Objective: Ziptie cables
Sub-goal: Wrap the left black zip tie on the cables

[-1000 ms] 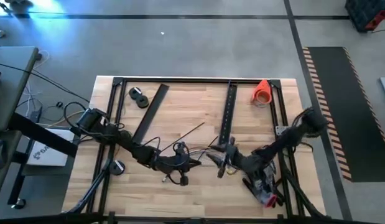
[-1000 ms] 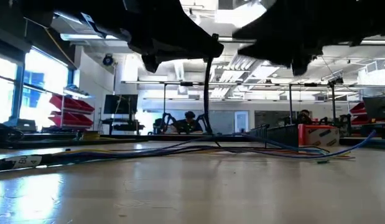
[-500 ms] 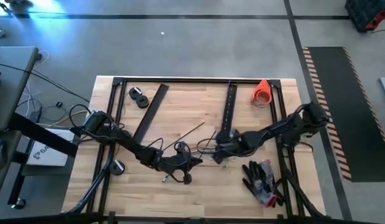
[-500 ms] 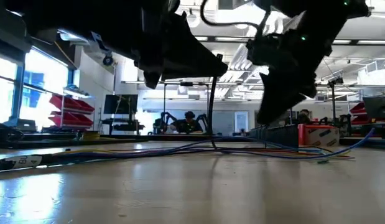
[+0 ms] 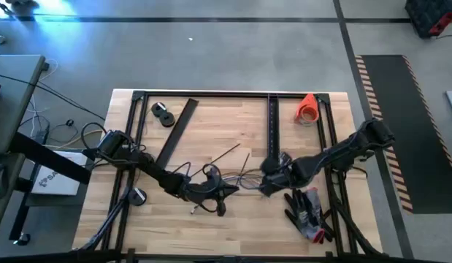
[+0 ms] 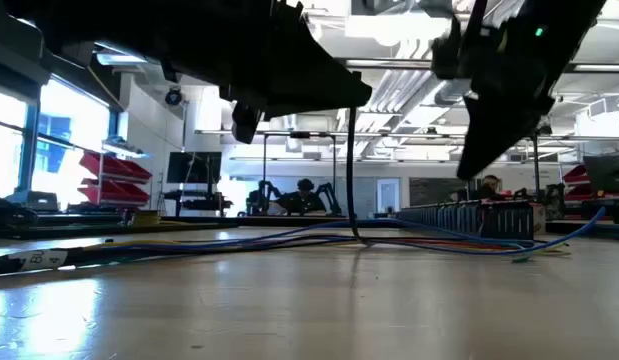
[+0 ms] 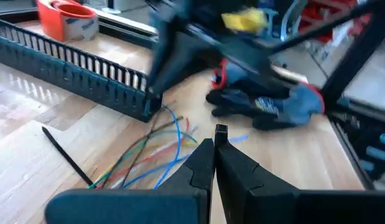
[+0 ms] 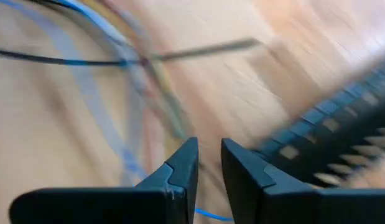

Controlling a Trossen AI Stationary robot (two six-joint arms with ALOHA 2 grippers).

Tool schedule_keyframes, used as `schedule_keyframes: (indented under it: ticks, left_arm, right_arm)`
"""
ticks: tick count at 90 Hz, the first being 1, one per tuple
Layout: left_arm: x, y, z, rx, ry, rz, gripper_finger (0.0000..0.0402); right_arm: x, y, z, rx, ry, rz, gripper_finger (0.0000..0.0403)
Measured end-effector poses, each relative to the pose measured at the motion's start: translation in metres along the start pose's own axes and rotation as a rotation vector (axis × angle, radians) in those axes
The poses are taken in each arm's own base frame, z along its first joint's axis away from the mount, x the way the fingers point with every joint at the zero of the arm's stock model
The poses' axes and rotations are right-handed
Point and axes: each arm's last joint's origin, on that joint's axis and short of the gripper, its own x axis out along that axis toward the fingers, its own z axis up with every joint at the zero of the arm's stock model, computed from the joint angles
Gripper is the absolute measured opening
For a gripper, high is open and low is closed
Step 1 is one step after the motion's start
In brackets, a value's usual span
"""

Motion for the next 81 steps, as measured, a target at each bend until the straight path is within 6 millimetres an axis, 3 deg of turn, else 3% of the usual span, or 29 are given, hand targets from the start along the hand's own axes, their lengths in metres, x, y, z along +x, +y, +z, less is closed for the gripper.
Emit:
schedule_keyframes:
  ticks: [18, 38, 52, 65, 81]
  left_arm:
    - [0.01, 0.007, -0.007, -0.056, -0.013, 0.003, 0.0]
    - [0.026, 0.021, -0.021, -0.131, 0.017, -0.043, 0.0]
    - [0.03, 0.026, -0.024, -0.147, 0.035, -0.042, 0.0]
    - [0.03, 0.026, -0.024, -0.134, 0.038, -0.048, 0.0]
    - [0.03, 0.026, -0.024, -0.121, 0.042, -0.047, 0.0]
  right_arm:
    - [-0.014, 0.026, -0.003, -0.086, -0.165, 0.122, 0.0065]
    - [-0.013, 0.022, -0.001, -0.019, -0.225, 0.051, 0.013]
    - [0.004, 0.002, 0.02, -0.031, -0.221, -0.04, 0.0175]
    - [0.023, -0.028, 0.045, -0.065, -0.197, -0.111, 0.0194]
    - [0.065, -0.083, 0.061, -0.015, -0.205, 0.085, 0.0192]
